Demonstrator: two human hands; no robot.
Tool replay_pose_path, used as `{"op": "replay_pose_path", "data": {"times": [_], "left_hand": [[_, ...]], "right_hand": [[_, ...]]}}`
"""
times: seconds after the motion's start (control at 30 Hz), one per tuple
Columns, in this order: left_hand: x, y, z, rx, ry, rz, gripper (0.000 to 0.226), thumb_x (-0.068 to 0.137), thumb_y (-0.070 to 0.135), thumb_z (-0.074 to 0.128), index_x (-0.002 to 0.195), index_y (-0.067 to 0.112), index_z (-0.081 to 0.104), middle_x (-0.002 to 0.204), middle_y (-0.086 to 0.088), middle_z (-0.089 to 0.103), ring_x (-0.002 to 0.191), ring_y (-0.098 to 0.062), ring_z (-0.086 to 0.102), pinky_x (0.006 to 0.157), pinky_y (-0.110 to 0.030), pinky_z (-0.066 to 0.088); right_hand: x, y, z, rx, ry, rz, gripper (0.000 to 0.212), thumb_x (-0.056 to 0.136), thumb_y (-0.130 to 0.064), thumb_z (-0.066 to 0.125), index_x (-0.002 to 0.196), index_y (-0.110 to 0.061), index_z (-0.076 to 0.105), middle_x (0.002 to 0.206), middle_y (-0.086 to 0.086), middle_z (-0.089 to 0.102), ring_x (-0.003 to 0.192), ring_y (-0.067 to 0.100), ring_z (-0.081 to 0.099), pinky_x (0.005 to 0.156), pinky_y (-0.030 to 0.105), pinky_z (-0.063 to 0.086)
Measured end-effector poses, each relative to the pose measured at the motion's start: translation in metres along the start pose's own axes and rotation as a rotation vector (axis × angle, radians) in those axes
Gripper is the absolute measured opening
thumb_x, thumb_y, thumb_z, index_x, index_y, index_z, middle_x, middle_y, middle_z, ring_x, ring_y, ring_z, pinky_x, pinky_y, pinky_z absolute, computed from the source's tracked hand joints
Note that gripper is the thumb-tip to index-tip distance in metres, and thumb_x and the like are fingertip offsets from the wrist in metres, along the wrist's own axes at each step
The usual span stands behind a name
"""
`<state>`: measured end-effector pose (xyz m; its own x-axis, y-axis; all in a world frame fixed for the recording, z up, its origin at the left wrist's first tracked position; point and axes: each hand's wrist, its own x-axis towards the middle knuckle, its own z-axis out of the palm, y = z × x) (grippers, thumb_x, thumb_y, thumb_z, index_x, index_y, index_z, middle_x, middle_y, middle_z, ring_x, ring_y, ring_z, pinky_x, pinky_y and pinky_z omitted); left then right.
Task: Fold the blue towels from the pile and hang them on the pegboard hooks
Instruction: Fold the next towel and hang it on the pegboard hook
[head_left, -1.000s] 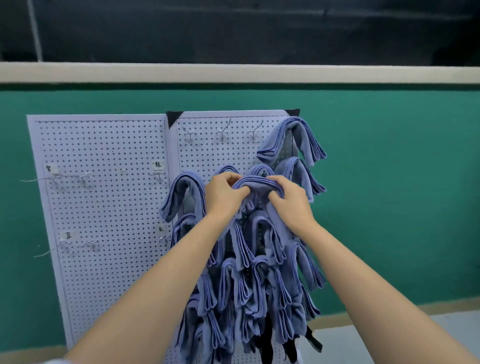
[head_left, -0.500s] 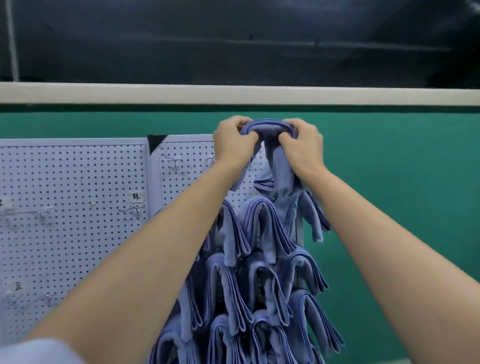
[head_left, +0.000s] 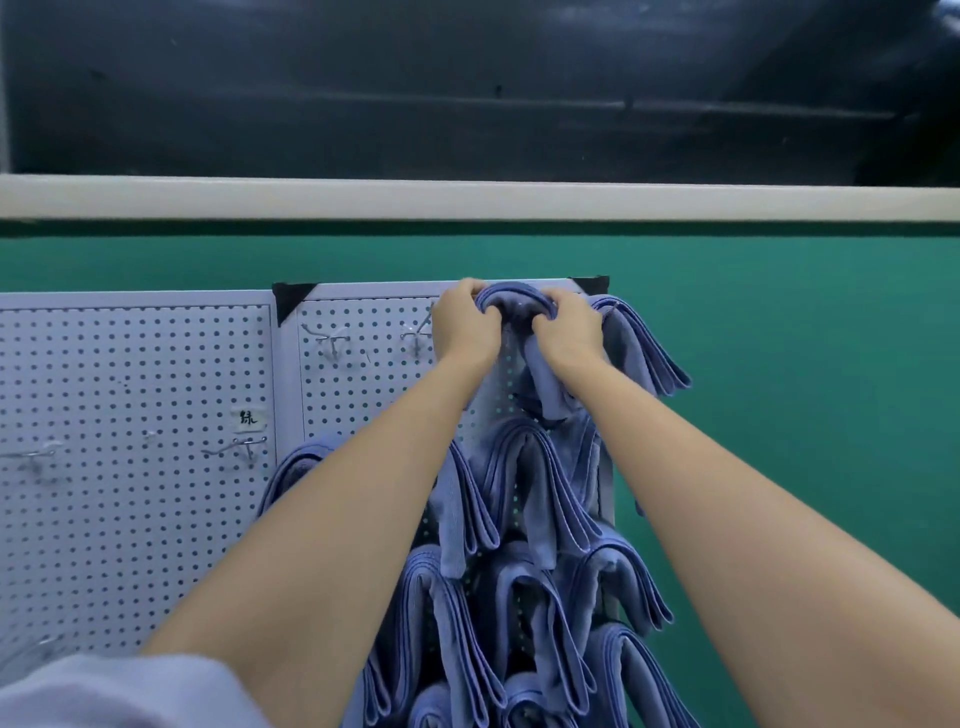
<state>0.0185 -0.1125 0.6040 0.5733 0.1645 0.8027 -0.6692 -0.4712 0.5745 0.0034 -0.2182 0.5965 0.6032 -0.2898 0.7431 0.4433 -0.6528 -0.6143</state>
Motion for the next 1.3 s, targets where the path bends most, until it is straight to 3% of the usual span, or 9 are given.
{"op": "replay_pose_path", "data": {"times": [0.2, 0.37, 0.47, 0.53, 0.67, 0.77, 0.9, 1.1, 1.3], "left_hand": [[-0.023, -0.036, 0.005, -0.004, -0.048, 0.030, 0.036, 0.084, 0.011, 0.065, 0.119, 0.014, 0.057, 0.115, -0.001, 0.061, 0.107, -0.018, 0.055, 0.086, -0.033, 0.047], [-0.037, -0.045, 0.004, 0.136, -0.037, -0.041, 0.039, 0.085, 0.017, 0.065, 0.120, 0.021, 0.050, 0.118, 0.000, 0.056, 0.105, -0.021, 0.054, 0.076, -0.035, 0.048], [-0.041, -0.042, 0.001, 0.098, -0.111, -0.064, 0.032, 0.090, 0.012, 0.058, 0.120, 0.017, 0.050, 0.112, -0.004, 0.061, 0.093, -0.022, 0.058, 0.071, -0.033, 0.046], [-0.044, -0.038, -0.002, 0.084, -0.168, -0.077, 0.035, 0.091, 0.012, 0.058, 0.125, 0.014, 0.049, 0.113, -0.005, 0.063, 0.096, -0.023, 0.060, 0.081, -0.037, 0.050], [-0.053, -0.028, -0.018, 0.016, -0.197, -0.130, 0.040, 0.090, 0.013, 0.062, 0.128, 0.014, 0.050, 0.104, 0.000, 0.059, 0.095, -0.021, 0.060, 0.088, -0.042, 0.052], [-0.073, -0.021, -0.038, 0.001, -0.209, -0.129, 0.034, 0.091, 0.015, 0.062, 0.124, 0.013, 0.053, 0.105, 0.002, 0.055, 0.091, -0.015, 0.054, 0.083, -0.030, 0.049], [-0.117, -0.017, -0.071, 0.048, -0.241, -0.115, 0.022, 0.092, 0.017, 0.061, 0.113, 0.013, 0.060, 0.100, 0.000, 0.060, 0.089, -0.014, 0.055, 0.076, -0.026, 0.042], [-0.202, -0.042, -0.110, 0.083, -0.315, -0.187, 0.011, 0.092, 0.015, 0.060, 0.101, 0.013, 0.067, 0.095, 0.002, 0.063, 0.090, -0.013, 0.058, 0.081, -0.027, 0.046], [-0.302, -0.107, -0.130, 0.147, -0.444, -0.402, 0.012, 0.091, 0.012, 0.062, 0.100, 0.011, 0.070, 0.096, 0.000, 0.066, 0.090, -0.012, 0.058, 0.080, -0.024, 0.043]], "right_hand": [[-0.027, 0.021, 0.009, 0.050, -0.013, -0.022, 0.033, 0.089, -0.013, 0.057, 0.121, -0.009, 0.049, 0.101, 0.005, 0.060, 0.088, 0.022, 0.055, 0.065, 0.022, 0.033], [-0.050, 0.029, 0.010, -0.604, 0.035, -0.081, 0.038, 0.089, -0.032, 0.059, 0.116, -0.008, 0.044, 0.120, 0.011, 0.052, 0.112, 0.033, 0.047, 0.073, 0.039, 0.041], [-0.050, 0.031, 0.008, -0.353, -0.087, 0.015, 0.018, 0.095, -0.022, 0.049, 0.101, -0.009, 0.039, 0.106, 0.016, 0.057, 0.087, 0.033, 0.052, 0.066, 0.037, 0.040], [-0.046, 0.033, 0.003, -0.235, -0.152, 0.061, 0.018, 0.096, -0.022, 0.050, 0.097, -0.009, 0.038, 0.100, 0.018, 0.058, 0.080, 0.031, 0.050, 0.067, 0.037, 0.043], [-0.058, 0.026, -0.014, -0.218, -0.161, -0.001, 0.036, 0.094, -0.020, 0.058, 0.123, -0.006, 0.044, 0.111, 0.016, 0.061, 0.089, 0.030, 0.058, 0.071, 0.034, 0.045], [-0.082, 0.016, -0.025, -0.217, -0.145, -0.093, 0.045, 0.094, -0.018, 0.058, 0.135, -0.007, 0.042, 0.122, 0.012, 0.058, 0.104, 0.027, 0.057, 0.081, 0.034, 0.045], [-0.128, 0.012, -0.034, -0.187, -0.224, -0.145, 0.036, 0.094, -0.017, 0.058, 0.128, -0.007, 0.052, 0.119, 0.010, 0.061, 0.106, 0.024, 0.057, 0.091, 0.036, 0.047], [-0.222, 0.023, -0.028, -0.212, -0.410, -0.122, 0.026, 0.094, -0.018, 0.058, 0.118, -0.009, 0.059, 0.106, 0.009, 0.066, 0.094, 0.024, 0.060, 0.088, 0.042, 0.050], [-0.322, 0.057, 0.000, -0.259, -0.651, -0.004, 0.027, 0.096, -0.022, 0.056, 0.121, -0.011, 0.058, 0.113, 0.006, 0.065, 0.098, 0.022, 0.060, 0.088, 0.040, 0.050]]}}
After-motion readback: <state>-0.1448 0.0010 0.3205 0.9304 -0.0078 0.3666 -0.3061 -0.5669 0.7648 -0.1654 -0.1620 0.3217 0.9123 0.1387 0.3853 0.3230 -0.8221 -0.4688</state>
